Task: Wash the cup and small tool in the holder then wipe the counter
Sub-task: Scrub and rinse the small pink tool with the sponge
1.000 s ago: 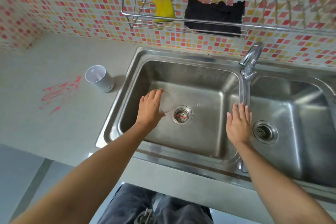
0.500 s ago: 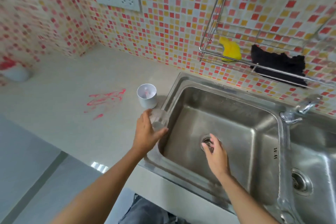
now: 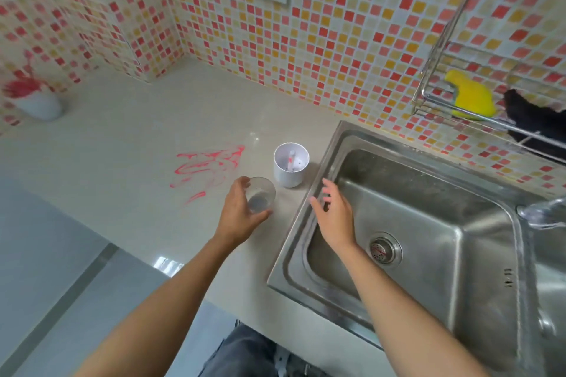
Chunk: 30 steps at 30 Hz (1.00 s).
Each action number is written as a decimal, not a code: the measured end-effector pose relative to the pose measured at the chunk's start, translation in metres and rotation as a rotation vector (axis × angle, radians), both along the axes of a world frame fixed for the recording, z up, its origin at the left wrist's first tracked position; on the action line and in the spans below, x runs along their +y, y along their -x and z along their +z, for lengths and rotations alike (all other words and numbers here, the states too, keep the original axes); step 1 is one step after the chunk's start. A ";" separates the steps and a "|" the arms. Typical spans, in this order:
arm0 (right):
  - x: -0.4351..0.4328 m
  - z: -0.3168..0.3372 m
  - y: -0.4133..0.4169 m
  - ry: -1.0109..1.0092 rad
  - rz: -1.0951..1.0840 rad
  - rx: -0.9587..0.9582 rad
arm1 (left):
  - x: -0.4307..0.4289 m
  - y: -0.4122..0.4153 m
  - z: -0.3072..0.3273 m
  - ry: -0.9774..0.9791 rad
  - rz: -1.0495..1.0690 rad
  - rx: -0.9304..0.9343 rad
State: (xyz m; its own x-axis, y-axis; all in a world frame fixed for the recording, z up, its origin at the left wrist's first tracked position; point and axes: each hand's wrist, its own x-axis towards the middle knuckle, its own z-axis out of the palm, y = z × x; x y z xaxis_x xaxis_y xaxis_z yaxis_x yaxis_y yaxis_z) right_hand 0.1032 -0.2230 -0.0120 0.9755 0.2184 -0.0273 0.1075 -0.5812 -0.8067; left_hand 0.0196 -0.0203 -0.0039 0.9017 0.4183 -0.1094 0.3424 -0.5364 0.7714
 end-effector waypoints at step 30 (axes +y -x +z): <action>0.081 0.034 -0.055 0.091 0.033 0.094 | 0.042 -0.149 0.043 -0.523 -0.840 -0.312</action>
State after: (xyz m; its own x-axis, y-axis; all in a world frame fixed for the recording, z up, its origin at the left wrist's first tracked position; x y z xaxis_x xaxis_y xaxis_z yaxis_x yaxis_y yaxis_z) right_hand 0.1582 -0.1422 0.0215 0.9599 0.2431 -0.1393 0.0545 -0.6498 -0.7582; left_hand 0.1687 0.0215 0.0389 0.8819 -0.4302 0.1931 -0.4715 -0.8033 0.3639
